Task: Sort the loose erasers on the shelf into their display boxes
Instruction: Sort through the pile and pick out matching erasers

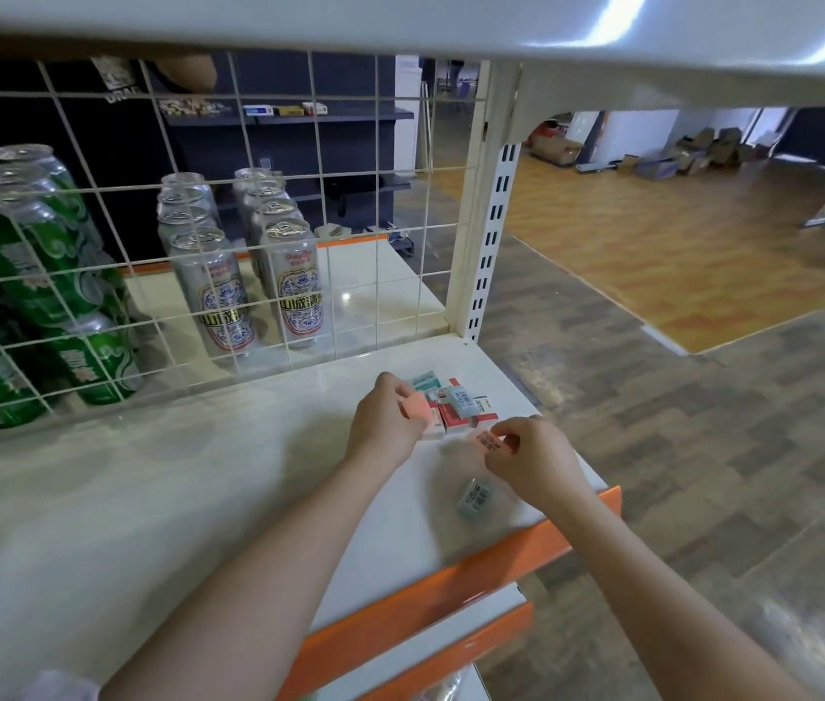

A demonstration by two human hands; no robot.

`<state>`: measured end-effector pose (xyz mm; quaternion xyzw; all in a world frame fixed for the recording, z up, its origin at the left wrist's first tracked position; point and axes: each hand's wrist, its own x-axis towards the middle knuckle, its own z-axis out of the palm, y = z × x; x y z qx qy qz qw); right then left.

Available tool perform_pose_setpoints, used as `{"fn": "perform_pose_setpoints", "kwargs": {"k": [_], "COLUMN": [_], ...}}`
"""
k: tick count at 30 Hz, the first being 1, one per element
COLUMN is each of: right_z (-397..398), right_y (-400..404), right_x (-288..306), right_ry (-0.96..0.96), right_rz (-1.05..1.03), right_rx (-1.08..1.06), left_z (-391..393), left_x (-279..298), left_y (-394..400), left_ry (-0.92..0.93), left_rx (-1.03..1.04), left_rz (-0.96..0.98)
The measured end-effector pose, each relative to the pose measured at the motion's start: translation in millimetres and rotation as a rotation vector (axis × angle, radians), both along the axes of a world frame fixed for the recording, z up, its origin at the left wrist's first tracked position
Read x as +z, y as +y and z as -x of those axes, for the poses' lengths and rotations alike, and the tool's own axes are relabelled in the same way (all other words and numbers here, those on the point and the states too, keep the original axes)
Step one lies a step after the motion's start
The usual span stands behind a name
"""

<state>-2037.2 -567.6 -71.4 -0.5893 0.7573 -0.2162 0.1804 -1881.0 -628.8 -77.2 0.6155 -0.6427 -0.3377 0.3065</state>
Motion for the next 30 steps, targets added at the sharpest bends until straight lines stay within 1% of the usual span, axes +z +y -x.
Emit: {"fn": "perform_pose_setpoints", "kwargs": {"k": [7, 9, 12, 15, 17, 20, 21, 24, 26, 30], "right_z": [-38.1, -51.2, -66.9, -77.8, -82.2, -86.3, -87.2, -89.7, -91.5, -99.6], "right_y": [5.4, 5.9, 7.8, 11.7, 13.8, 17.9, 18.9, 21.1, 21.7, 21.9], "right_x": [9.3, 9.5, 4.8, 0.1, -2.4, -3.7, -4.0, -3.1, -1.7, 3.1], "right_ry": [-0.06, -0.082, -0.131, -0.165, -0.156, -0.137, -0.122, -0.077, -0.052, 0.0], "right_rz": [0.087, 0.067, 0.025, 0.008, 0.0, -0.005, -0.005, -0.01, -0.022, -0.071], "right_rx": [0.15, 0.19, 0.23, 0.248, 0.254, 0.245, 0.241, 0.24, 0.261, 0.392], "left_z": [-44.9, -59.9, -81.2, -99.1, -109.3, -122.6, -126.0, -135.4, -140.9, -151.4], "left_x": [3.4, 3.3, 2.3, 1.1, -1.1, -7.6, -9.9, -15.8, -18.8, -23.0], "left_y": [9.9, 12.8, 19.9, 27.8, 33.1, 40.1, 42.7, 49.5, 53.6, 63.9], "left_ry": [0.082, 0.092, 0.057, 0.059, 0.074, 0.177, 0.181, 0.104, 0.086, 0.058], "left_rx": [0.108, 0.102, 0.06, 0.067, 0.089, 0.125, 0.134, 0.135, 0.133, 0.119], "left_rz": [0.015, 0.004, 0.013, 0.03, 0.013, -0.022, -0.022, -0.009, -0.013, -0.028]}}
